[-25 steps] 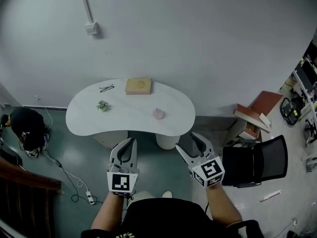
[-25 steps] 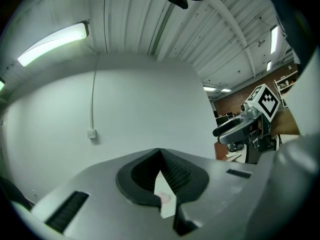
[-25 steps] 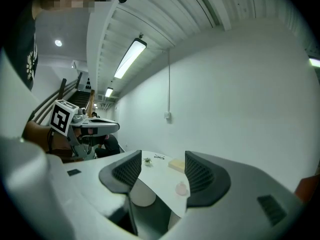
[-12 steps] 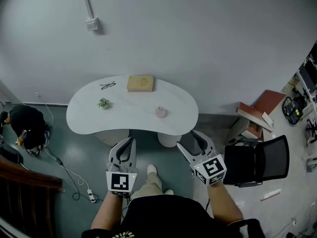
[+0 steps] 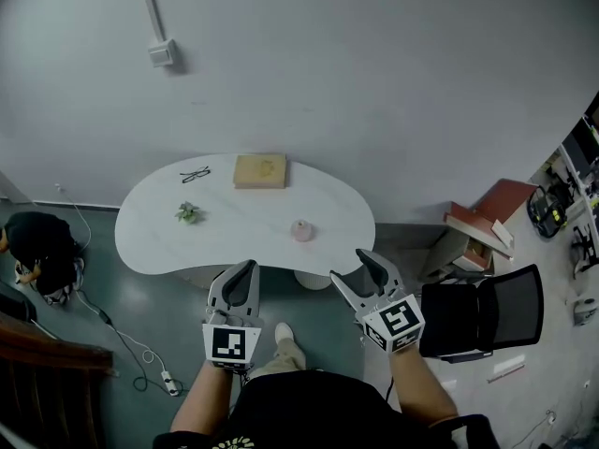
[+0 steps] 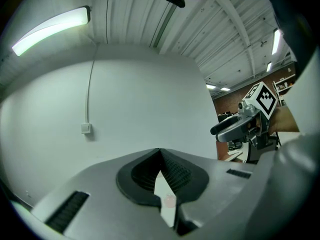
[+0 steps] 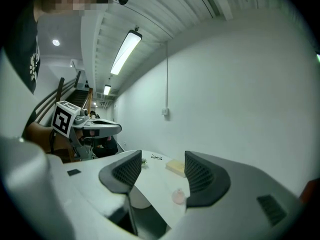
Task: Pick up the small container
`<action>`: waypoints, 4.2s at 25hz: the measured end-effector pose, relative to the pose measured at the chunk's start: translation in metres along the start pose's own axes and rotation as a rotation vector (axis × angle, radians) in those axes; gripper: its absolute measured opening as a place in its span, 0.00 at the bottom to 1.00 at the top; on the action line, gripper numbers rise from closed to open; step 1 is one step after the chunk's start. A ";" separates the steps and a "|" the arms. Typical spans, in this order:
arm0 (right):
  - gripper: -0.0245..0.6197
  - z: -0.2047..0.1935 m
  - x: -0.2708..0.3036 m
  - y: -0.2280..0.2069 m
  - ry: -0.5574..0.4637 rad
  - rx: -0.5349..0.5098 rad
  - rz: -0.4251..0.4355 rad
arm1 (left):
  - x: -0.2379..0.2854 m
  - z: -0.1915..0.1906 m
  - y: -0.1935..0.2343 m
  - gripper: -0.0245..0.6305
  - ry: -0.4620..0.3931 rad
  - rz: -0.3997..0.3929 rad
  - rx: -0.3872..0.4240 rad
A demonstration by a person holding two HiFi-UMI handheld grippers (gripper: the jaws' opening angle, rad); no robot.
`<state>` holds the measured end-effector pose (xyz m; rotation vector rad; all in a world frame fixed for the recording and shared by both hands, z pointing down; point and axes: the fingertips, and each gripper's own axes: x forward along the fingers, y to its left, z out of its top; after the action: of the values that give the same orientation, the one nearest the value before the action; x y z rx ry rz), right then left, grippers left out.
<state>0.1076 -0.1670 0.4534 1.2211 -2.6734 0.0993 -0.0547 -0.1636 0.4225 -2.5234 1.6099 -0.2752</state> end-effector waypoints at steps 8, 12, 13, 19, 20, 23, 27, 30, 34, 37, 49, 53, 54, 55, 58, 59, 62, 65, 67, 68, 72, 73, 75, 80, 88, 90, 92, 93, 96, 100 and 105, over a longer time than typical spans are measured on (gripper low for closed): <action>0.45 -0.004 0.068 -0.021 0.037 0.031 0.024 | 0.062 -0.016 0.033 0.04 0.003 -0.032 0.014; 0.45 -0.002 0.094 -0.032 0.047 0.042 0.021 | 0.088 -0.022 0.050 0.04 0.022 -0.048 0.015; 0.45 -0.002 0.100 -0.036 0.050 0.046 0.017 | 0.094 -0.024 0.054 0.04 0.025 -0.055 0.016; 0.45 0.007 0.130 -0.054 0.057 0.047 -0.025 | 0.127 -0.028 0.074 0.04 0.038 -0.097 0.018; 0.45 0.009 0.134 -0.057 0.056 0.046 -0.032 | 0.131 -0.029 0.079 0.04 0.036 -0.100 0.015; 0.45 0.015 0.148 -0.064 0.051 0.039 -0.058 | 0.144 -0.029 0.092 0.04 0.021 -0.114 0.012; 0.45 0.024 0.164 -0.073 0.056 0.029 -0.095 | 0.161 -0.030 0.107 0.04 -0.003 -0.142 0.003; 0.45 0.027 0.172 -0.072 0.063 0.021 -0.115 | 0.168 -0.033 0.115 0.04 -0.014 -0.167 -0.011; 0.45 0.014 0.179 -0.072 0.100 0.021 -0.126 | 0.177 -0.038 0.119 0.04 -0.024 -0.191 -0.017; 0.45 -0.003 0.181 -0.071 0.123 0.036 -0.124 | 0.179 -0.046 0.116 0.04 -0.004 -0.206 -0.020; 0.45 -0.081 0.211 -0.071 0.221 0.071 -0.024 | 0.180 -0.061 0.115 0.04 0.034 -0.188 -0.030; 0.45 -0.116 0.232 -0.075 0.276 0.074 0.028 | 0.196 -0.060 0.119 0.04 0.045 -0.176 -0.022; 0.45 -0.126 0.239 -0.077 0.294 0.070 0.040 | 0.201 -0.061 0.121 0.04 0.043 -0.171 -0.023; 0.45 -0.136 0.245 -0.078 0.310 0.067 0.053 | 0.206 -0.061 0.123 0.04 0.038 -0.167 -0.027; 0.45 -0.161 0.263 -0.081 0.350 0.067 0.106 | 0.222 -0.073 0.122 0.04 0.056 -0.161 -0.032; 0.45 -0.168 0.268 -0.081 0.363 0.066 0.123 | 0.226 -0.078 0.120 0.04 0.073 -0.162 -0.031; 0.45 -0.195 0.283 -0.085 0.412 0.053 0.156 | 0.239 -0.086 0.116 0.04 0.097 -0.158 -0.033; 0.45 -0.221 0.298 -0.090 0.465 0.033 0.177 | 0.253 -0.092 0.114 0.04 0.115 -0.155 -0.029; 0.44 -0.234 0.304 -0.091 0.497 0.007 0.202 | 0.261 -0.095 0.110 0.04 0.130 -0.157 -0.023; 0.43 -0.241 0.307 -0.092 0.512 -0.008 0.213 | 0.265 -0.096 0.110 0.04 0.134 -0.156 -0.022; 0.38 -0.263 0.319 -0.097 0.550 -0.020 0.244 | 0.278 -0.099 0.108 0.04 0.151 -0.143 -0.021; 0.38 -0.265 0.322 -0.097 0.552 -0.025 0.253 | 0.281 -0.101 0.108 0.04 0.158 -0.140 -0.023; 0.37 -0.269 0.328 -0.097 0.556 -0.041 0.272 | 0.284 -0.104 0.106 0.04 0.173 -0.138 -0.025; 0.36 -0.289 0.336 -0.099 0.590 -0.087 0.293 | 0.290 -0.109 0.110 0.04 0.200 -0.119 -0.014; 0.25 -0.294 0.339 -0.105 0.581 -0.123 0.274 | 0.291 -0.112 0.110 0.04 0.217 -0.098 -0.020; 0.25 -0.294 0.339 -0.105 0.588 -0.114 0.269 | 0.291 -0.110 0.108 0.04 0.215 -0.100 -0.018; 0.25 -0.294 0.337 -0.105 0.613 -0.097 0.266 | 0.290 -0.107 0.108 0.04 0.211 -0.101 -0.013; 0.25 -0.295 0.334 -0.106 0.623 -0.093 0.266 | 0.289 -0.105 0.108 0.04 0.201 -0.099 -0.013; 0.25 -0.291 0.327 -0.108 0.633 -0.081 0.258 | 0.286 -0.102 0.110 0.04 0.197 -0.093 -0.013; 0.25 -0.275 0.317 -0.113 0.624 -0.076 0.246 | 0.281 -0.097 0.111 0.04 0.196 -0.090 -0.007; 0.25 -0.244 0.304 -0.118 0.595 -0.078 0.248 | 0.276 -0.086 0.111 0.04 0.166 -0.089 -0.002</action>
<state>0.0397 -0.4341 0.7528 0.6869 -2.2550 0.3333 -0.0580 -0.4624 0.5048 -2.6399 1.5533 -0.5058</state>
